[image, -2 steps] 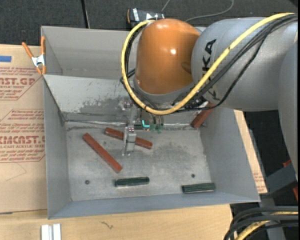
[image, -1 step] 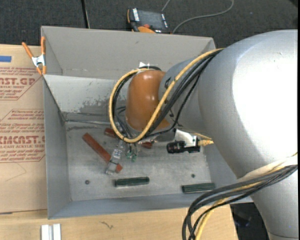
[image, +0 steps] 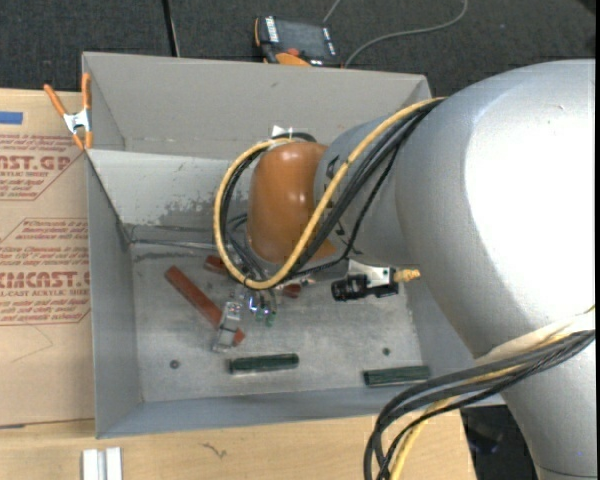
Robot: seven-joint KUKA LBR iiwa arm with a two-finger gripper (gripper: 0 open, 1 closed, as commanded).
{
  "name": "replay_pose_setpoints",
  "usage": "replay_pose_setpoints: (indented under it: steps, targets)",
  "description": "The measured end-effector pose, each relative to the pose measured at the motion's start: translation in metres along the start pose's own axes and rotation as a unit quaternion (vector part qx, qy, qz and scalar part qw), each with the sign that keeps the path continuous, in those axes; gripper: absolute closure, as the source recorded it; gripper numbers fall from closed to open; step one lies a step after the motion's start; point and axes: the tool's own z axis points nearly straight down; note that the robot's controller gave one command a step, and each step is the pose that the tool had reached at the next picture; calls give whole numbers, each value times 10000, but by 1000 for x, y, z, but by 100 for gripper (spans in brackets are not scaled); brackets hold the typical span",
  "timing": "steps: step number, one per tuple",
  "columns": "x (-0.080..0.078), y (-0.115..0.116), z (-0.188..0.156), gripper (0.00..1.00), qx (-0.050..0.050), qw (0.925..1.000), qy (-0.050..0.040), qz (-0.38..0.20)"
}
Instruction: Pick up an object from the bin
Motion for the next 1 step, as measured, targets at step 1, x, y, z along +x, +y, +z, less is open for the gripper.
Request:
replay_pose_setpoints:
  steps: [1]
  targets:
    - [1,1,0,100,-5,10000,16,-5]
